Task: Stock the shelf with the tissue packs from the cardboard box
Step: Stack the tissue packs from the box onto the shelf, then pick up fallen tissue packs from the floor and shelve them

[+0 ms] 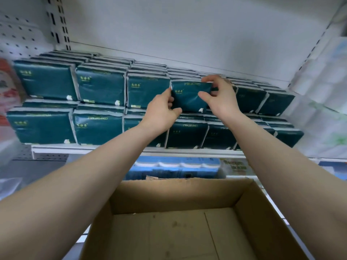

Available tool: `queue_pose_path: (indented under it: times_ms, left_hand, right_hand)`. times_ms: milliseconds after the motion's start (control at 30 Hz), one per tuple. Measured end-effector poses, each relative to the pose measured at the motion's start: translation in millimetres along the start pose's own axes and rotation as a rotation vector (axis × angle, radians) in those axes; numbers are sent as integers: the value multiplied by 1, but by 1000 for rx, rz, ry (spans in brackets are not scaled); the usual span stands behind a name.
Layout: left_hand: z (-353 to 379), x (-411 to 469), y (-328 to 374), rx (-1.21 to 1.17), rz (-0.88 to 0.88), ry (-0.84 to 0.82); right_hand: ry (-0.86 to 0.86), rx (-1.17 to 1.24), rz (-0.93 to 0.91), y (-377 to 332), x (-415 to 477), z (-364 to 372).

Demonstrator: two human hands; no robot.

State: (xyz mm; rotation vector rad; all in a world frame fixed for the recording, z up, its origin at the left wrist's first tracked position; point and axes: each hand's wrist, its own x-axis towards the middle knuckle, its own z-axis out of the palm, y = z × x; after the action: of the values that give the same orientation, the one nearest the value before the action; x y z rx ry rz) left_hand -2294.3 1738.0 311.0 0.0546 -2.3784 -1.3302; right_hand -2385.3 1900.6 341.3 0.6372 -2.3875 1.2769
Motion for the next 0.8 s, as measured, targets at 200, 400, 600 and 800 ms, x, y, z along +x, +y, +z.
queue_pose_path:
  times_ms: [200,400,600,800]
  left_hand:
    - [7,5,-7,33,-1,-18]
    - [6,2,-3,66,22,-44]
    - [6,-14,11,12,48,-16]
    - [23,-50,24,-136,129,-15]
  right_hand:
    - [33,-139,-19,13,4,18]
    - [-36,-239,-2,15,7,18]
    - [-28,-262,0,7,-18,-12]
    - [-39,-278,8,4,-90,-51]
